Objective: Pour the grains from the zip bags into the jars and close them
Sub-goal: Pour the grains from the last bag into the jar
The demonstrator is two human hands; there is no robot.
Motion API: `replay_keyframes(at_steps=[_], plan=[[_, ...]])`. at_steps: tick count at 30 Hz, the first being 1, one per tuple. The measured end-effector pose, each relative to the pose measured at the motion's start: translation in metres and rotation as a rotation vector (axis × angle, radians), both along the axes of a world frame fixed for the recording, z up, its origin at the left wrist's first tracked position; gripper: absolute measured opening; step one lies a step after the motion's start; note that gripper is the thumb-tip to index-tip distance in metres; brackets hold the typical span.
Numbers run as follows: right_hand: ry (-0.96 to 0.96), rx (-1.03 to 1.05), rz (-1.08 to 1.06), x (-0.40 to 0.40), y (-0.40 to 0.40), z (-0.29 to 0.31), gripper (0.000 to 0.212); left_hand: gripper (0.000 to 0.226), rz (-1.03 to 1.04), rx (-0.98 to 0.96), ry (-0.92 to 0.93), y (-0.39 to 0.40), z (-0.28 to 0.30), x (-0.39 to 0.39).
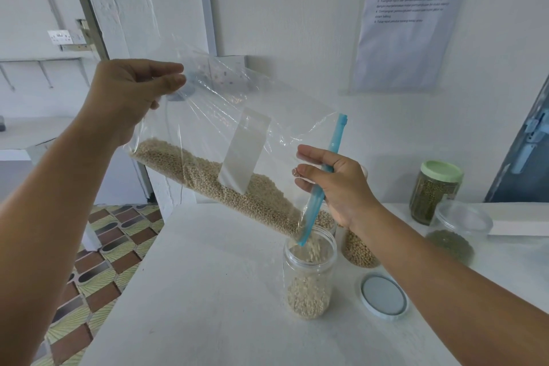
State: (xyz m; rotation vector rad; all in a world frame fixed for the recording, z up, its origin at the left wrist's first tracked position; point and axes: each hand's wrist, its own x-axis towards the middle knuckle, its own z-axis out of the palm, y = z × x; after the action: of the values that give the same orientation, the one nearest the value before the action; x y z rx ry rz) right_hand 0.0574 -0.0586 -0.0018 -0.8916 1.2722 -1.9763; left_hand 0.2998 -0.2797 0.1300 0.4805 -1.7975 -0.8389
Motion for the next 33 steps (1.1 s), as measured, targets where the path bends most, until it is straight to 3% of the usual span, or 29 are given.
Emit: replay_keyframes(at_steps=[33], plan=[[-0.002,-0.005,-0.023,0.0025,0.0031,-0.0005,0.034,0.021,0.012,-0.032,-0.015,0.0076,0.0046,-0.0013]])
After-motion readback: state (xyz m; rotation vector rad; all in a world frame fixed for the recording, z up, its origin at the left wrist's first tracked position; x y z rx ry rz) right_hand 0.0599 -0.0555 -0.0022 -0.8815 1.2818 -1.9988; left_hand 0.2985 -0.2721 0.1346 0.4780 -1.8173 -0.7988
